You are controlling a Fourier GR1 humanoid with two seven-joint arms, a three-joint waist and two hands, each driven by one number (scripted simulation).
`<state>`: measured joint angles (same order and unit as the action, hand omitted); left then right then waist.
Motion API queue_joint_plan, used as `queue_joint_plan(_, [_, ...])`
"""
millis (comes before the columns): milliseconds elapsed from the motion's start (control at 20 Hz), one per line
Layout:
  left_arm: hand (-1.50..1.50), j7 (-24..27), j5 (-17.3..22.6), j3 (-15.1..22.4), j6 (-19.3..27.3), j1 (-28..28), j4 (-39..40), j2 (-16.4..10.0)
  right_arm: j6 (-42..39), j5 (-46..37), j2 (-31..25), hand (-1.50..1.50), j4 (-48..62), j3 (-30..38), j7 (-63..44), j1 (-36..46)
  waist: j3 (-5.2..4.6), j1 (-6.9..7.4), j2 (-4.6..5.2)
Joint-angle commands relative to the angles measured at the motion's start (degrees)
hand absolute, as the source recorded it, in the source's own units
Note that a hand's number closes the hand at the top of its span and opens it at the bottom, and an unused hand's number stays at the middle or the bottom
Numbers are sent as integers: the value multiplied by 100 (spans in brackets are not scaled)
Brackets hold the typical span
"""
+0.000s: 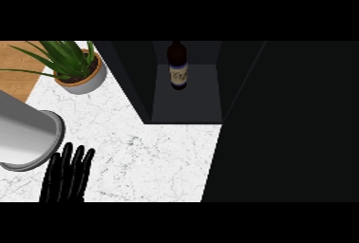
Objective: Pick up the wine, place it into the cabinet and close the cabinet
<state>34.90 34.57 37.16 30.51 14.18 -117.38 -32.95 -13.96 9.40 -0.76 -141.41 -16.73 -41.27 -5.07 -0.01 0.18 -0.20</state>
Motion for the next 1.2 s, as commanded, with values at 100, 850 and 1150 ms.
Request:
queue_joint_plan(100, [-150,-26,429,-847,-324,230,-265,-380,25,681,74,150,-763,-963,-552,-431,-1,-4,-9])
queue_joint_plan(850, [-150,32,1388,-2541,-1873,1236,-94,-1107,1250,-1329,70,150,-327,-3915,-112,64,-12,9,-55])
queue_joint_plan(1150, [-150,-308,1694,-2979,-2128,999,12,-1290,1820,-1473,56,150,-316,-3910,-294,653,-19,2,-41])
